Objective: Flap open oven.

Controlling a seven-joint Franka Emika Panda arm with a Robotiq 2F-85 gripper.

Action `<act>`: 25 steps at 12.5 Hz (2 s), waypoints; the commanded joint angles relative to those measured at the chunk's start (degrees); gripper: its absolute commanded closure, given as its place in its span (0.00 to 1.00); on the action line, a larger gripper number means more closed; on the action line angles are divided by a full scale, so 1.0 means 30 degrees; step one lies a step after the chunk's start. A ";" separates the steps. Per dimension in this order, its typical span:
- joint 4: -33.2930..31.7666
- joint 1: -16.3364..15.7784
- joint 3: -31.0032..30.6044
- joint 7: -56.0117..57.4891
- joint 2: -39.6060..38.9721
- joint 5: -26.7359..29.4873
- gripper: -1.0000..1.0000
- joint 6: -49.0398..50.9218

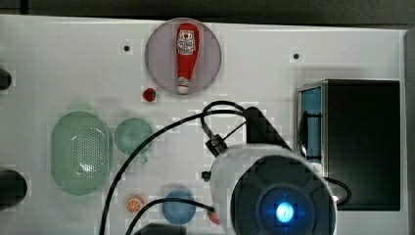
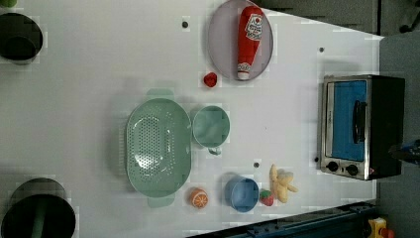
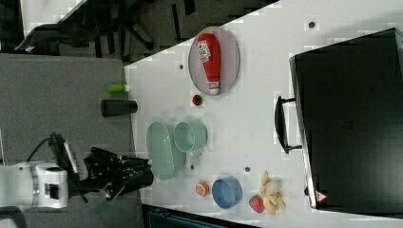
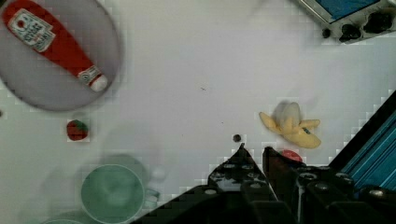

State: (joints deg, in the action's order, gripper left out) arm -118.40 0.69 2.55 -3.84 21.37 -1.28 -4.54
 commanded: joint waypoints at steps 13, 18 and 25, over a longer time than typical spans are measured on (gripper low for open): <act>-0.2436 0.1643 0.5225 1.8416 -0.2406 -0.2068 0.82 -0.6737; -0.2722 0.1779 0.6781 2.3376 -0.5115 -0.2066 0.82 -1.0771; -0.2975 0.1749 0.7180 2.3809 -0.8319 -0.1900 0.82 -1.3789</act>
State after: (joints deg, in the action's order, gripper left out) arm -126.79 6.72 24.48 64.57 -4.75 -7.75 -46.22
